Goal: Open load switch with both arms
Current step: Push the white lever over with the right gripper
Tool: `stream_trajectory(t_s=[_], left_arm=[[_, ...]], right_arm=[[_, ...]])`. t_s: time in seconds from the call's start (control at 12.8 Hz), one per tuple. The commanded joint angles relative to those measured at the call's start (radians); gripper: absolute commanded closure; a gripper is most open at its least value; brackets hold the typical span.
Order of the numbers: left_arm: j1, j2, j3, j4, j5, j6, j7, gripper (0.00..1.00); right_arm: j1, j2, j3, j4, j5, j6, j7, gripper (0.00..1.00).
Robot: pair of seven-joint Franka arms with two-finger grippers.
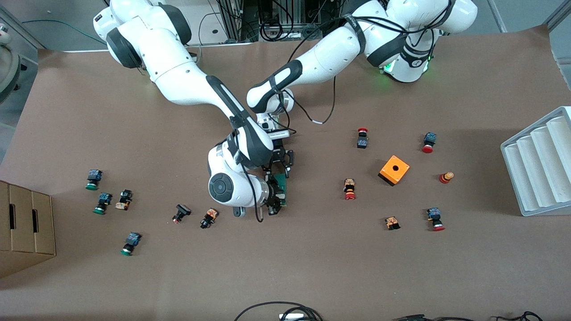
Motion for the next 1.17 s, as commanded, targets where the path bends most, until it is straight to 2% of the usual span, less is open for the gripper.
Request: stream_trajectory(t_s=[0.0,0.93,1.09], left_arm=[[-0.002,-0.001,-0.002,0.004,-0.012,-0.004,0.010,0.40],[-0.002,0.000,-0.002,0.004,-0.012,-0.002,0.009,0.40],[-0.002,0.000,-0.002,0.004,-0.012,-0.004,0.009,0.40]], right_arm=[[-0.005,-0.038,0.013,-0.067,0.017,-0.020,-0.021,0.68],[-0.002,-0.064,0.013,-0.066,0.020,-0.020,-0.012,0.69],[-0.003,-0.066,0.013,-0.067,0.019,-0.020,-0.015,0.73]])
